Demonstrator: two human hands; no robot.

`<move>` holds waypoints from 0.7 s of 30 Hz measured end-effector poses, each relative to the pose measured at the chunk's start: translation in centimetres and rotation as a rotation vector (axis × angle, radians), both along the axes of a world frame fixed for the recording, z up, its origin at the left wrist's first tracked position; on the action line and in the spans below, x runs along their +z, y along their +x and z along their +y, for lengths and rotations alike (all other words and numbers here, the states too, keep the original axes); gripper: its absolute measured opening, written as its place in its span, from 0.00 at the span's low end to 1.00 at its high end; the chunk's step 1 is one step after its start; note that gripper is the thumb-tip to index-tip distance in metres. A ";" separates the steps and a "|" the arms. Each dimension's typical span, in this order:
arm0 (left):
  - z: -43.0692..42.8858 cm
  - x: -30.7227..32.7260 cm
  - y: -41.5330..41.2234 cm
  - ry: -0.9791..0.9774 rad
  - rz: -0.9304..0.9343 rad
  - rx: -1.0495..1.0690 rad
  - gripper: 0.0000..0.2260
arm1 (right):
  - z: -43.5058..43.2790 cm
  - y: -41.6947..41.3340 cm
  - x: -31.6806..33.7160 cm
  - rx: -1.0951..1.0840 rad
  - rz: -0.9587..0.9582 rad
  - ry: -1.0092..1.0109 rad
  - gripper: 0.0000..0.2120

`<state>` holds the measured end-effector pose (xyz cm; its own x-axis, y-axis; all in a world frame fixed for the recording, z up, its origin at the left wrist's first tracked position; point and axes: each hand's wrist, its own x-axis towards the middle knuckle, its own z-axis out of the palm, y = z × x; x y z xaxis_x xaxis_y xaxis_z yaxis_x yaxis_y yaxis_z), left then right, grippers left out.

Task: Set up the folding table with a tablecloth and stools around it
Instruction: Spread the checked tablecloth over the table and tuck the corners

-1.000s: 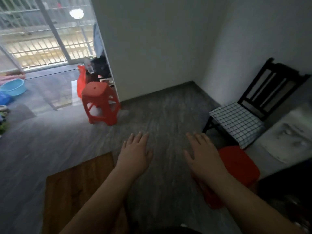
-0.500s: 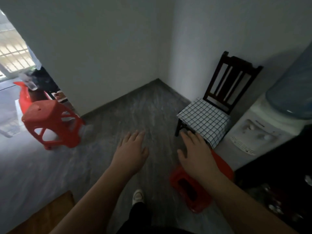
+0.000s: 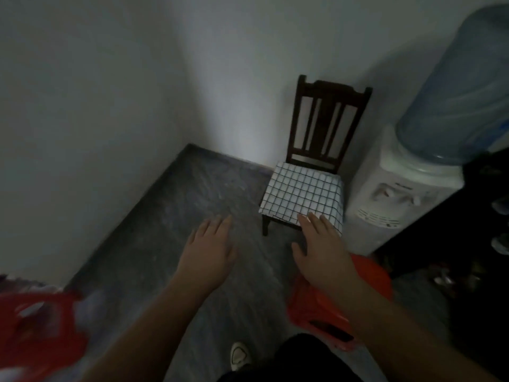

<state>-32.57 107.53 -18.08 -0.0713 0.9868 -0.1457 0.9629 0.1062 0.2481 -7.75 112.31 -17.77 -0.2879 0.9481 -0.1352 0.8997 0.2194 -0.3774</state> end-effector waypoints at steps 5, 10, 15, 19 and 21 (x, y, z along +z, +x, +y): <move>9.6 -2.7 -0.1 -0.062 -0.067 -0.123 0.32 | 4.6 0.5 -2.4 -0.161 -0.002 -0.041 0.34; 17.6 -6.3 2.0 -0.120 -0.097 -0.234 0.32 | 9.9 1.8 -6.1 -0.240 0.008 -0.092 0.32; 25.8 -11.7 3.7 -0.198 -0.047 -0.275 0.30 | 18.0 3.0 -12.5 -0.252 0.002 -0.178 0.32; 30.8 -15.8 4.6 -0.334 -0.051 -0.252 0.33 | 23.8 3.8 -17.1 -0.246 0.002 -0.281 0.32; 33.2 -18.3 5.0 -0.380 -0.057 -0.259 0.35 | 26.6 4.0 -19.8 -0.235 -0.010 -0.321 0.32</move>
